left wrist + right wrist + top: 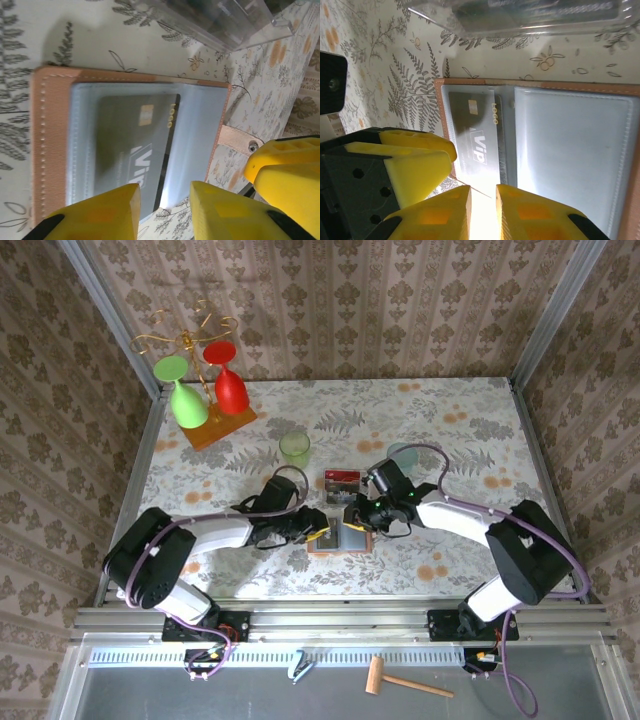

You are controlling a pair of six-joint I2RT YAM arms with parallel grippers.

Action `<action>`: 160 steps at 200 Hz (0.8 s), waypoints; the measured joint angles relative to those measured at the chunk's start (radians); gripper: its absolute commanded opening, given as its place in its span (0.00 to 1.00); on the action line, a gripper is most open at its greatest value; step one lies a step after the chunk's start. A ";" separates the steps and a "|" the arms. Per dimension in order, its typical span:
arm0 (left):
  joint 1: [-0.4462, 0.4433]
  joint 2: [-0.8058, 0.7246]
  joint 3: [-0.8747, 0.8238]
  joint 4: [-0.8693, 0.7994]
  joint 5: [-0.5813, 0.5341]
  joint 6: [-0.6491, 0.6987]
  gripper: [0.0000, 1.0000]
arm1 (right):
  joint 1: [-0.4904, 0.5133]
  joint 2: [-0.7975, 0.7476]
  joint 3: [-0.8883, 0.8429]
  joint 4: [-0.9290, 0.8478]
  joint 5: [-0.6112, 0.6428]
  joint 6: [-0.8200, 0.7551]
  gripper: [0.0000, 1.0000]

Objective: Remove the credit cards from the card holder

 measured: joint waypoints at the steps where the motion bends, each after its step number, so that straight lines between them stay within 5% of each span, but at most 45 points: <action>1: 0.000 0.000 0.000 0.000 0.000 0.000 0.32 | 0.001 0.002 0.000 0.000 0.000 0.001 0.20; 160: 0.007 -0.033 -0.066 -0.020 -0.029 0.008 0.33 | 0.068 0.142 0.056 0.053 -0.003 0.027 0.21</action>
